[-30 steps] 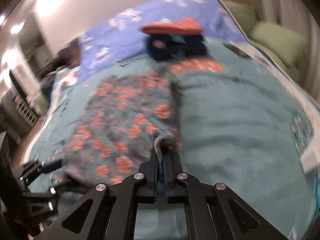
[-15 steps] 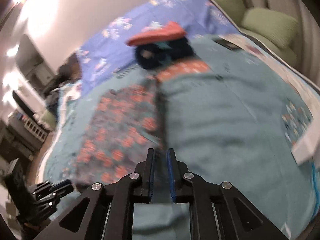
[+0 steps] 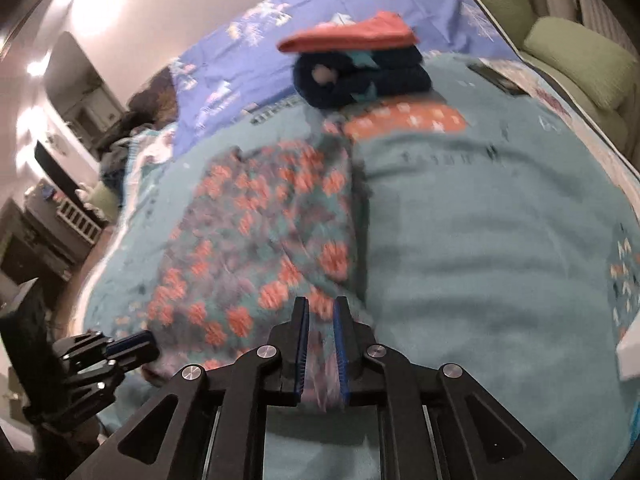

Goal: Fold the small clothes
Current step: 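Open both tools and reposition them over the folded flowered shirt, then lower both open tools onto the shirt edges and close on them, then lift the folded shirt off the bed with both tools, then carry the shirt with both tools toward the folded clothes stack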

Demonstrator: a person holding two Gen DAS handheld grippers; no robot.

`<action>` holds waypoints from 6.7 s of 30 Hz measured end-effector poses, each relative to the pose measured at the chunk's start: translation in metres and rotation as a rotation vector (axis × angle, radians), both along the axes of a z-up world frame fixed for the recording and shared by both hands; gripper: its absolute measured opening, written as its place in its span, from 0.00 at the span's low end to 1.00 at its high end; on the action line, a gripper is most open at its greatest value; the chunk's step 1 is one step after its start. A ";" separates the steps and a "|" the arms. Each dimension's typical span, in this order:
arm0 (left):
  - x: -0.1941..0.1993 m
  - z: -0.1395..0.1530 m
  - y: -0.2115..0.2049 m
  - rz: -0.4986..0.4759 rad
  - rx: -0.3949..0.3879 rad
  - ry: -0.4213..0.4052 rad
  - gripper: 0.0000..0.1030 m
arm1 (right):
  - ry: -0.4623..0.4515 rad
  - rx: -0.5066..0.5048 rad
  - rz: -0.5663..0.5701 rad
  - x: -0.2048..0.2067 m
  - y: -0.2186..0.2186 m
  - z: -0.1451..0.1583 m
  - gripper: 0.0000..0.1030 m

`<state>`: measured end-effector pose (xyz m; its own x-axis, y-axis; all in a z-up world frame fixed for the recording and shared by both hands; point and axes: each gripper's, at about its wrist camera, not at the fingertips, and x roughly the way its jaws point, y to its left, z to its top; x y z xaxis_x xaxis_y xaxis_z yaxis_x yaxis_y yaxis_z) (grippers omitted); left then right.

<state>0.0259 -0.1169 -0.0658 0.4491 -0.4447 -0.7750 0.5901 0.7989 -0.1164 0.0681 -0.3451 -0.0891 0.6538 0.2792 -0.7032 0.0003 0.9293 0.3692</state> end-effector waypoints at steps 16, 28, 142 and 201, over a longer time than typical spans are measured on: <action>0.071 -0.016 -0.020 0.051 0.005 -0.004 0.28 | 0.101 0.001 -0.012 0.117 -0.020 -0.034 0.25; 0.119 -0.011 0.032 0.157 -0.117 0.079 0.52 | 0.158 0.241 0.156 0.112 -0.054 -0.030 0.57; 0.082 0.185 -0.073 -0.184 -0.188 -0.512 0.12 | -0.584 -0.440 -0.013 0.012 0.057 0.178 0.16; 0.381 0.162 -0.218 0.123 0.015 -0.464 0.15 | -0.310 -0.246 -0.134 0.382 -0.080 0.157 0.16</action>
